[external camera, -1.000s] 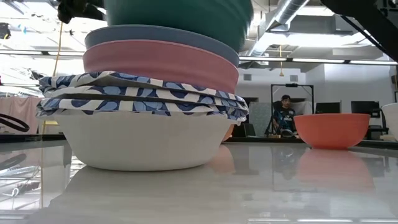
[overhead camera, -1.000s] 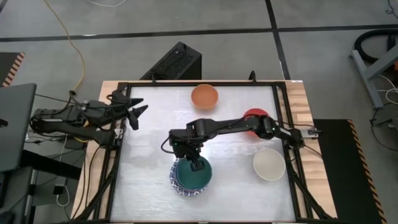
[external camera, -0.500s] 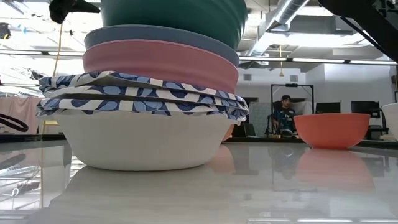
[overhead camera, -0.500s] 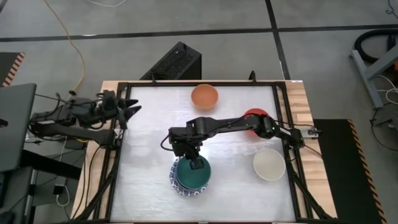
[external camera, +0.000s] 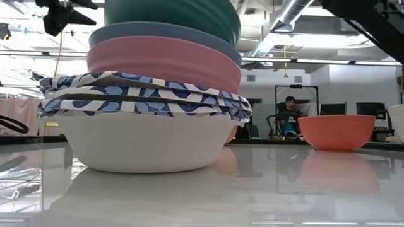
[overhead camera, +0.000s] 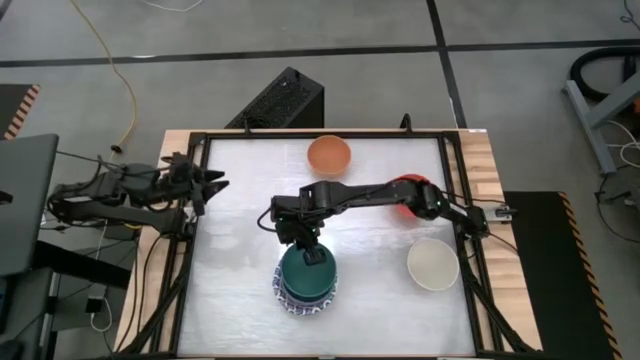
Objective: Nest bowls inside each other
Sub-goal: Stack the green bowl into the blue bowl
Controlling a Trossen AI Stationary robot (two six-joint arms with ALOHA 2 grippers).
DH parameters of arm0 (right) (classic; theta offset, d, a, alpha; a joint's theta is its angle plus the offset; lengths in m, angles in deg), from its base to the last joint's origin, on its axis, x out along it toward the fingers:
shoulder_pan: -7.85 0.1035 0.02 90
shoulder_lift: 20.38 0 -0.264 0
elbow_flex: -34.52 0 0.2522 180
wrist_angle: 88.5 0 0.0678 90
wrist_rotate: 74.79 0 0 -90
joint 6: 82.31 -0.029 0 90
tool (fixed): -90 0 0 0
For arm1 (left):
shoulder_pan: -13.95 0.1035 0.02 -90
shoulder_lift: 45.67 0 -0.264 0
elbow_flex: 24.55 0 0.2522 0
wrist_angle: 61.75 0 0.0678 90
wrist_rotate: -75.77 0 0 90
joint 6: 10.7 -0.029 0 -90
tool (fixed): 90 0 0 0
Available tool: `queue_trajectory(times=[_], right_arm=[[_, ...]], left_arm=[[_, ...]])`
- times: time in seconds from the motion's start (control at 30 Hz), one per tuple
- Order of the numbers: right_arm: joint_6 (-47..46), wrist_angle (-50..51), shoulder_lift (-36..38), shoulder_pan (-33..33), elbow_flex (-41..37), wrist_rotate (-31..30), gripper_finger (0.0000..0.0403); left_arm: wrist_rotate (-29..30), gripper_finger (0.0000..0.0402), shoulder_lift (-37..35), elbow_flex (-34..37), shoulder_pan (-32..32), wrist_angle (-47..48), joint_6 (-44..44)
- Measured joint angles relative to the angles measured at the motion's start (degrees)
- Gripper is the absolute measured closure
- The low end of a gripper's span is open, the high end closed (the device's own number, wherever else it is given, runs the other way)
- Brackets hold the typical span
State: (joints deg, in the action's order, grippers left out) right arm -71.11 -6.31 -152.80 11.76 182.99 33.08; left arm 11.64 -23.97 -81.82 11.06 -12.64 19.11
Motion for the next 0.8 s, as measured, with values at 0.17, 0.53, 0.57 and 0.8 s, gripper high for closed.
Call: queue_trajectory(times=[0.17, 0.53, 0.57, 0.8], right_arm=[[0.3, 0.4, 0.0, 0.3, 0.0, 0.0, 0.0392], [1.1, 0.3, 0.0, 1.4, 0.0, 0.1, 0.0392], [1.1, 0.1, 0.0, 1.2, 0.0, 0.1, 0.0392], [1.2, 0.2, 0.0, 1.1, 0.0, 0.2, 0.0377]], left_arm=[[1.7, 0.0221, -0.1, 0.4, 0.0, -0.8, 0.8], [1.7, 0.0221, 0.0, 0.4, 0.0, -1.7, 0.1], [1.4, 0.0221, 0.0, 0.4, 0.0, -1.8, 0.1], [1.1, 0.0221, 0.0, 0.4, 0.0, -1.8, 0.2]])
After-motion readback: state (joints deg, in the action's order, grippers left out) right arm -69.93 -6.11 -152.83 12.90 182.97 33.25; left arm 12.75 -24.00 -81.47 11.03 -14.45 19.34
